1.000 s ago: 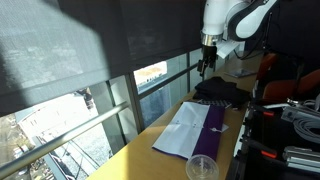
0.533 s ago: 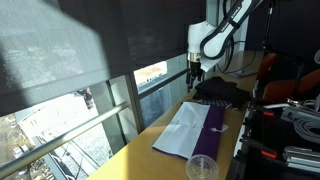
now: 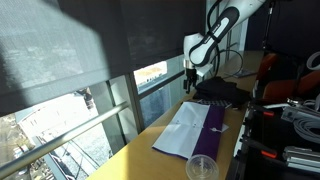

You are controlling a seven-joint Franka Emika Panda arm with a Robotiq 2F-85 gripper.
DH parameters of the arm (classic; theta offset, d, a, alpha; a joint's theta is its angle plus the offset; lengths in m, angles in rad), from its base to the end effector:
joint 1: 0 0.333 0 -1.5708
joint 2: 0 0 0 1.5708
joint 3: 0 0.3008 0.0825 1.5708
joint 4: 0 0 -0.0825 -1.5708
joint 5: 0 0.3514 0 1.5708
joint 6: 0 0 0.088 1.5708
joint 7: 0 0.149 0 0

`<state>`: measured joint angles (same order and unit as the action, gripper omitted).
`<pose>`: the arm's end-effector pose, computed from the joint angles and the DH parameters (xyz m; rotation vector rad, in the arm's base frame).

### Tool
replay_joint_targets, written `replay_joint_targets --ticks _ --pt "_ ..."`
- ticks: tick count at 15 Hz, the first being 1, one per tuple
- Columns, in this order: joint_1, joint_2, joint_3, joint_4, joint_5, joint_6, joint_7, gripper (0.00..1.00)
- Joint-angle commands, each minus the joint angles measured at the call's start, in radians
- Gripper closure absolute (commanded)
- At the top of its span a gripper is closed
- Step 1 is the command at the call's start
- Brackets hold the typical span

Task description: Close the purple file

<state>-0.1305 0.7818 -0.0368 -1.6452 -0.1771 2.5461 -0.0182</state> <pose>0.6591 -0.1111 0.1399 2.9941 0.0060 0.1578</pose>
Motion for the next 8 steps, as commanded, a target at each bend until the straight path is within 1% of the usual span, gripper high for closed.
replay_joint_targets --ticks 1,5,8 --pt "-0.058 0.091 0.027 0.126 0.078 -0.036 -0.116 0.0" --pt "-0.123 0.163 0.069 0.197 0.149 -0.014 -0.209 0.0" --pt "-0.162 0.21 0.095 0.244 0.189 -0.028 -0.256 0.0"
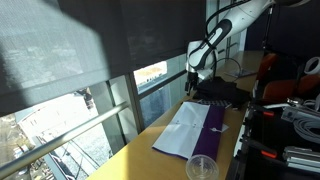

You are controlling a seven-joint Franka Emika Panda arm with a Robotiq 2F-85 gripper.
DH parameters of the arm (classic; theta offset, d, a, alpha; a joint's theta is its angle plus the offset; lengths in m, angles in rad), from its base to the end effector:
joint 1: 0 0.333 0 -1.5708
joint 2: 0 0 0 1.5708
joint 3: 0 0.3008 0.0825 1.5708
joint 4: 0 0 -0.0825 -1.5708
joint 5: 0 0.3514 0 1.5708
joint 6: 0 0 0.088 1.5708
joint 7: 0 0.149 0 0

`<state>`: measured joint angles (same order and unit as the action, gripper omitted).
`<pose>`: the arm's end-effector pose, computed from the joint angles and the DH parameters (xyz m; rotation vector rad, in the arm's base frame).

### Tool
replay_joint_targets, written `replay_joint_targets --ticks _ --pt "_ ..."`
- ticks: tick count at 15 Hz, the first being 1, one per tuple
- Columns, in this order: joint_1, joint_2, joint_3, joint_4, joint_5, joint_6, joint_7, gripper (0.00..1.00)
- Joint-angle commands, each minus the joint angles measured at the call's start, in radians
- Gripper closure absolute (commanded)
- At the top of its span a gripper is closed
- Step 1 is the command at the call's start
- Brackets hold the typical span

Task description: Close the purple file

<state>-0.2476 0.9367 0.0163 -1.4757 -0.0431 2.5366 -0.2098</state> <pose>0.6737 -0.1608 0.1008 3.0953 0.0077 0.1834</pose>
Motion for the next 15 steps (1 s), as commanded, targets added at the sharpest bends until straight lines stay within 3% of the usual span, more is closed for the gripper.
replay_joint_targets --ticks 1,8,15 --pt "-0.063 0.072 0.056 0.09 0.074 -0.017 -0.08 0.0" --pt "-0.112 0.187 0.083 0.17 0.107 -0.003 -0.151 0.0" --pt "-0.19 0.226 0.193 0.178 0.195 0.035 -0.235 0.0"
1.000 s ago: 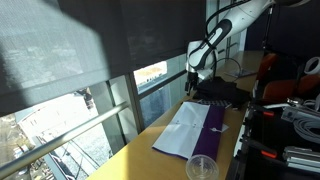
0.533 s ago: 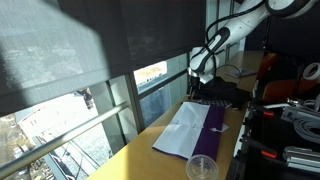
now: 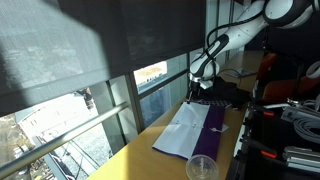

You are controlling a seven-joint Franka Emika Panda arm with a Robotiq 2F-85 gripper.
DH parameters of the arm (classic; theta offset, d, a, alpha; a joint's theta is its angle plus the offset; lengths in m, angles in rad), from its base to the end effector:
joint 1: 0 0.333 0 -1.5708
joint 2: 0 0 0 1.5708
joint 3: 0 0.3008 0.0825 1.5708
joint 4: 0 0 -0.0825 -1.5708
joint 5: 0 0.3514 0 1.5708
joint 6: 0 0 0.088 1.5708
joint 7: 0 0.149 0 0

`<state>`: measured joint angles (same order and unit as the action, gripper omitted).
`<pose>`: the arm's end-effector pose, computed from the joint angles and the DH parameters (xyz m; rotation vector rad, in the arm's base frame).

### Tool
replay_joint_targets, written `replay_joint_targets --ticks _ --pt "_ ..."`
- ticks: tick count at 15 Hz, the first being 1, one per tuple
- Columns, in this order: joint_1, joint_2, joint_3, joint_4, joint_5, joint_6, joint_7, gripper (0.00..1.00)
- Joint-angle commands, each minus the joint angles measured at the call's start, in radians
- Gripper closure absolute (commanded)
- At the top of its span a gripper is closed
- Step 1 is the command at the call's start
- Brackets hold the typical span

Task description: Close the purple file

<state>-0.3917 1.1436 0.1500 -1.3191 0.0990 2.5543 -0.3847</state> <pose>0.6720 -0.1841 0.0265 -2.9815 0.0462 -0.2285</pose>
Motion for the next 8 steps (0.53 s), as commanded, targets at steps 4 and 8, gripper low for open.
replay_joint_targets --ticks 4,8 --pt "-0.087 0.037 0.107 0.029 0.106 0.021 -0.112 0.0" --pt "-0.107 0.043 0.132 0.024 0.129 0.027 -0.144 0.0"
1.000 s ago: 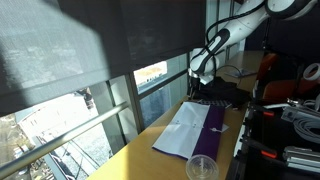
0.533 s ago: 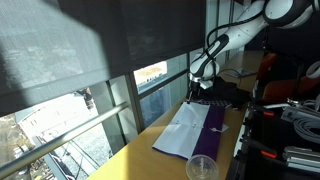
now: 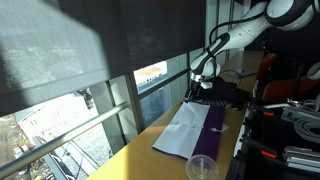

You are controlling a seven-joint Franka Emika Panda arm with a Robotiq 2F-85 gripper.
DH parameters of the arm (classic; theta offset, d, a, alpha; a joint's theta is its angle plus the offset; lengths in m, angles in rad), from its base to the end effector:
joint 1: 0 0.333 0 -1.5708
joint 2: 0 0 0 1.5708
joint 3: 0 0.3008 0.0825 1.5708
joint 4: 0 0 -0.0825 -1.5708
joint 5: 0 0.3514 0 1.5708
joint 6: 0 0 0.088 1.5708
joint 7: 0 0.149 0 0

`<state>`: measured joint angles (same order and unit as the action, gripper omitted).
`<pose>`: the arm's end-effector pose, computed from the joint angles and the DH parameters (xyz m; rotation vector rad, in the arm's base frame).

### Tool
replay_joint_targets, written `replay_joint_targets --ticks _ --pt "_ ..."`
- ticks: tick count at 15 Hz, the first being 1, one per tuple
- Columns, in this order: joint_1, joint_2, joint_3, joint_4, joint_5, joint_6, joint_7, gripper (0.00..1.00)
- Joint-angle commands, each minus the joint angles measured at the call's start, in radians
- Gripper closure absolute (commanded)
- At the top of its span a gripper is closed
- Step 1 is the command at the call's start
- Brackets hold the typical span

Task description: Close the purple file

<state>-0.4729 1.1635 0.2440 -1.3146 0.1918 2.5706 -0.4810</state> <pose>0.6731 -0.1882 0.0260 -2.8547 0.0891 -0.3124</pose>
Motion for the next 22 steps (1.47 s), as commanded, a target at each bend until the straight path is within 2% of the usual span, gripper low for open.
replay_joint_targets --ticks 1,7,8,9,18,19,22 --pt "-0.026 0.022 0.04 0.015 0.038 0.01 -0.05 0.0" --pt "-0.022 0.027 0.046 -0.011 0.035 0.024 -0.066 0.0" --pt "-0.019 0.029 0.045 -0.012 0.035 0.025 -0.063 0.09" --pt "-0.013 0.029 0.041 -0.013 0.033 0.029 -0.055 0.26" --pt "-0.011 0.022 0.042 -0.015 0.035 0.027 -0.039 0.95" --pt "-0.011 0.02 0.042 -0.017 0.036 0.028 -0.037 0.99" --pt "-0.011 0.0 0.043 -0.042 0.033 0.038 -0.041 1.0"
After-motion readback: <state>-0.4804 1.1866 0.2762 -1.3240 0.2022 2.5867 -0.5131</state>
